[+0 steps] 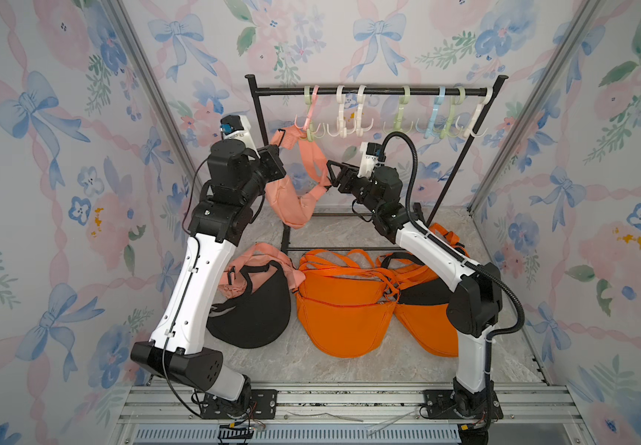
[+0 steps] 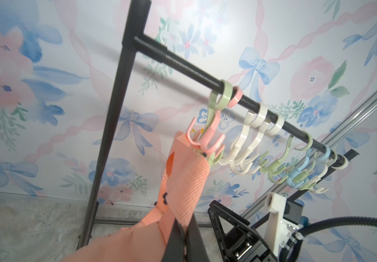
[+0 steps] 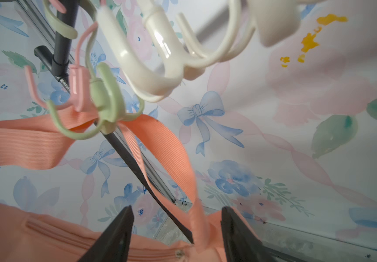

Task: Take the bag off the hook
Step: Pick up the bag from the hook.

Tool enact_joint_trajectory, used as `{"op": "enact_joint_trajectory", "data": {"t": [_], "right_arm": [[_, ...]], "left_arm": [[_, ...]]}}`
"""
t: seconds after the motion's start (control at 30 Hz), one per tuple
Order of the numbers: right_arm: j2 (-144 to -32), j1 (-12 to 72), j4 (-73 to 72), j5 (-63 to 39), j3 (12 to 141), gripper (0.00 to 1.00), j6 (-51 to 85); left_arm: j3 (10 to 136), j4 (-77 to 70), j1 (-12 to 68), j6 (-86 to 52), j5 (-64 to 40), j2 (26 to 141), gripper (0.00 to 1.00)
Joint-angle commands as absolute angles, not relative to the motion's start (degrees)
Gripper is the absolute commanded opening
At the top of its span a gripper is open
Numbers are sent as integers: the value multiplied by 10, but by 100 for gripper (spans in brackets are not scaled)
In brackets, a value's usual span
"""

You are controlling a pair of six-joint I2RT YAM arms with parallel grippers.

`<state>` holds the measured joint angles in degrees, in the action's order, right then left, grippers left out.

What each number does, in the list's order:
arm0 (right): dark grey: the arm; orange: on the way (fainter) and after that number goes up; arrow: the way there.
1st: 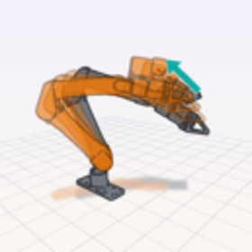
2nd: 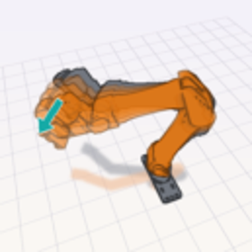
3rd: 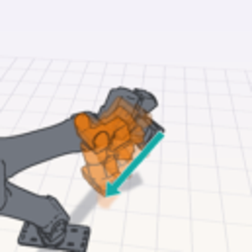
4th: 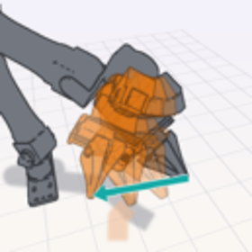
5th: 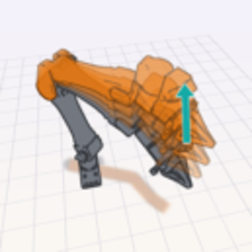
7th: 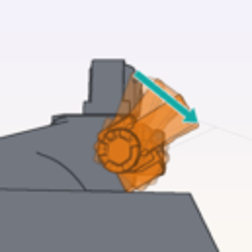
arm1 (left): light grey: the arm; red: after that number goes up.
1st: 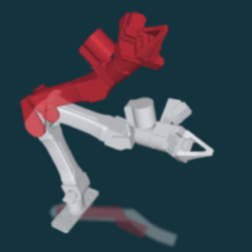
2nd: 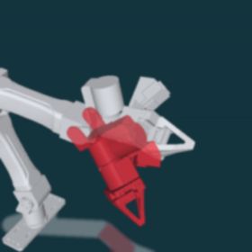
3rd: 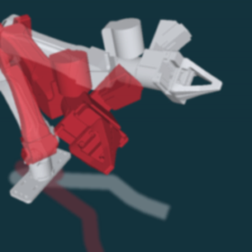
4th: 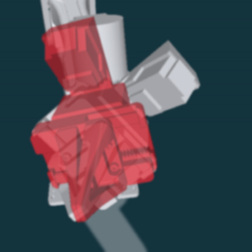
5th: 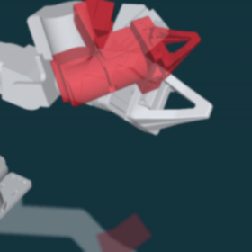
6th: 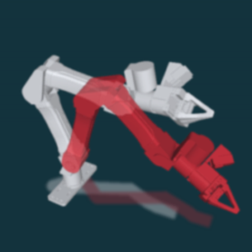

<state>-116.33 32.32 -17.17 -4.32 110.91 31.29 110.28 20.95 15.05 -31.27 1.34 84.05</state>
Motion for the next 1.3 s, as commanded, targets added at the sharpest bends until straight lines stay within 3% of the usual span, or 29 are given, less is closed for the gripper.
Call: {"op": "enact_joint_trajectory", "data": {"t": [0.0, 0.2, 0.37, 0.47, 0.57, 0.63, 0.83, 1.0, 1.27], "right_arm": [[-1173, 329, -145, -57, 1158, 66, 292], [-1183, 344, -119, -73, 1201, 66, 264], [-1185, 349, -127, -71, 1201, 67, 266], [-1204, 349, -106, -82, 1252, 58, 252], [-1239, 354, -78, -95, 1329, 34, 230], [-1269, 358, -47, -101, 1394, 28, 217], [-1342, 372, 16, -85, 1535, 32, 187], [-1351, 379, 0, -66, 1533, 46, 180], [-1377, 391, -61, 24, 1550, 51, 139]], "left_arm": [[1098, 193, 157, -280, 33, 820, 0], [1117, 193, 199, -265, -10, 864, 0], [1129, 196, 213, -244, 20, 890, 0], [1107, 197, 212, -248, 9, 890, 0], [1077, 198, 213, -254, -4, 880, 0], [1049, 197, 212, -260, -29, 875, 0], [949, 197, 205, -270, -27, 883, 0], [890, 196, 148, -318, -68, 903, 0], [868, 191, 143, -320, -80, 888, 0]]}}
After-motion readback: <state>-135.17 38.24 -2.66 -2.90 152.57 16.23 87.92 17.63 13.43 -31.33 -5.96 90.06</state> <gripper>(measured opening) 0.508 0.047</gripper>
